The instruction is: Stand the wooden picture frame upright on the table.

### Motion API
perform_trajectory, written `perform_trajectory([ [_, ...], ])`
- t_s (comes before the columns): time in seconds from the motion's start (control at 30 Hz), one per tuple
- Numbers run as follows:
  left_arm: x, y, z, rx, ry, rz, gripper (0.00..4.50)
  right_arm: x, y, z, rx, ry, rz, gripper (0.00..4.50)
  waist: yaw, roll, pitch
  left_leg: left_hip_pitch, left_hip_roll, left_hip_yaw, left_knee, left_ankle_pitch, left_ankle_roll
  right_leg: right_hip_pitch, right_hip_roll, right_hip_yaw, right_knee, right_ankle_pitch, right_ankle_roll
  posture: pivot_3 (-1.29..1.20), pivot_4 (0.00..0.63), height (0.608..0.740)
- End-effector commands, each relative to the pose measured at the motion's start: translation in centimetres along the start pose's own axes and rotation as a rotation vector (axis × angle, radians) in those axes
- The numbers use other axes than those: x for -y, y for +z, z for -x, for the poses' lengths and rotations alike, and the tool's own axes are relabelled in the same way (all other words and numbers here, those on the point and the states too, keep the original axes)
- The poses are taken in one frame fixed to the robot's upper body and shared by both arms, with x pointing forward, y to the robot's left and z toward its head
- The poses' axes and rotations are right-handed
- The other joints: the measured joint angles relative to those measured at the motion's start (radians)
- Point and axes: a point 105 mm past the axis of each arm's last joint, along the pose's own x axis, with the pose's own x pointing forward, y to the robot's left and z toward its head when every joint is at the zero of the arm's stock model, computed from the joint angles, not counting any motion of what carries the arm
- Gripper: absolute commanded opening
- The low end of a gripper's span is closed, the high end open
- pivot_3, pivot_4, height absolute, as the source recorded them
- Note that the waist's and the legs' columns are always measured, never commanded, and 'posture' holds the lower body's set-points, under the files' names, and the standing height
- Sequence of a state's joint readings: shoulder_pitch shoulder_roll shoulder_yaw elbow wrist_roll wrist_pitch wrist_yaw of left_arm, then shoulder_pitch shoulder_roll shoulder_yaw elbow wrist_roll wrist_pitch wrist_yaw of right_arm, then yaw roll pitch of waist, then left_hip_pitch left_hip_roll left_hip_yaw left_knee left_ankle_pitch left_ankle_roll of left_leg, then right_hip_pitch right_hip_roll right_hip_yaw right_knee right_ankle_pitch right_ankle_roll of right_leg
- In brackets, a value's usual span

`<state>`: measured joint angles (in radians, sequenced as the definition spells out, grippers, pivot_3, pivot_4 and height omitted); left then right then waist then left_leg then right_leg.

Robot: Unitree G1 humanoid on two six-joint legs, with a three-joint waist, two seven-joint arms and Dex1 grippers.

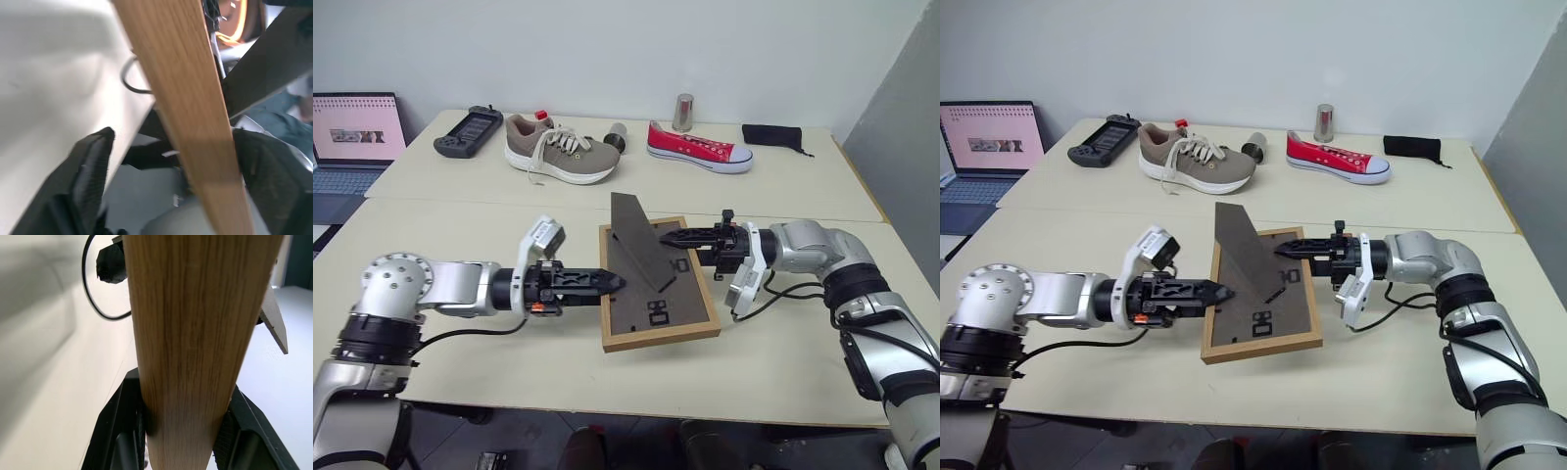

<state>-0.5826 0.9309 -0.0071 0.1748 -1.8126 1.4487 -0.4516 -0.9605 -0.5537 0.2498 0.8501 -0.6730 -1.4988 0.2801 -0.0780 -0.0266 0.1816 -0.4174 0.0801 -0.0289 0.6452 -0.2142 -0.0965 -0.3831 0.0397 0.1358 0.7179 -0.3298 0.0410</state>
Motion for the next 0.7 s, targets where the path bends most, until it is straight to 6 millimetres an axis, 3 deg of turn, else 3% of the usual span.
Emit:
perform_trajectory([
  [0.03,0.9,2.3,2.8,0.123,0.085,-0.12,4.5,1.0,-1.8,1.7,-0.13,-0.098,-0.08,1.31,-0.001,0.0,0.0,0.0,0.0,0.0,0.0,0.0,0.0,0.0,0.0,0.0,0.0,0.0,0.0,0.0,0.15,0.74],
  [0.23,1.5,2.4,4.7,0.14,0.246,-0.32,4.5,0.1,-4.2,3.1,-0.313,-0.171,-0.392,1.31,-0.005,0.0,0.0,0.0,0.0,0.0,0.0,0.0,0.0,0.002,-0.001,-0.001,-0.002,0.0,0.0,0.0,0.15,0.74],
  [0.33,1.3,3.3,5.2,0.213,0.375,-0.516,4.5,-0.1,-5.5,1.4,-0.317,-0.245,-0.826,1.31,-0.004,0.001,0.001,0.0,0.0,0.0,-0.001,0.0,0.0,0.003,-0.002,-0.003,-0.003,0.0,0.0,0.0,0.15,0.74],
  [0.4,0.8,3.8,5.5,0.229,0.456,-0.643,4.5,-0.2,-5.4,0.2,-0.273,-0.227,-1.025,1.31,-0.01,0.003,0.003,0.001,0.002,-0.001,-0.001,0.0,0.0,0.004,-0.002,-0.004,-0.003,0.0,0.0,0.0,0.15,0.74],
  [0.5,0.3,2.9,4.6,0.156,0.49,-0.745,4.5,-0.1,-6.3,-1.3,-0.257,-0.258,-1.3,1.31,-0.007,0.004,0.003,0.001,0.002,-0.002,-0.001,0.0,0.0,0.004,-0.001,-0.006,-0.002,0.0,0.0,0.0,0.15,0.74],
  [0.6,0.3,2.9,4.1,0.157,0.493,-0.819,4.5,0.1,-6.9,-2.2,-0.238,-0.291,-1.427,1.31,-0.001,0.005,0.004,-0.001,0.001,-0.001,-0.001,0.0,0.001,0.003,-0.001,-0.007,-0.003,0.0,0.0,0.0,0.15,0.74],
  [0.7,-0.2,3.0,4.3,0.17,0.516,-0.857,4.5,-0.9,-6.7,-3.1,-0.216,-0.254,-1.526,1.31,0.004,0.005,0.004,-0.002,0.001,-0.001,-0.002,0.0,0.001,0.002,-0.002,-0.007,-0.005,-0.001,0.0,0.0,0.15,0.74],
])
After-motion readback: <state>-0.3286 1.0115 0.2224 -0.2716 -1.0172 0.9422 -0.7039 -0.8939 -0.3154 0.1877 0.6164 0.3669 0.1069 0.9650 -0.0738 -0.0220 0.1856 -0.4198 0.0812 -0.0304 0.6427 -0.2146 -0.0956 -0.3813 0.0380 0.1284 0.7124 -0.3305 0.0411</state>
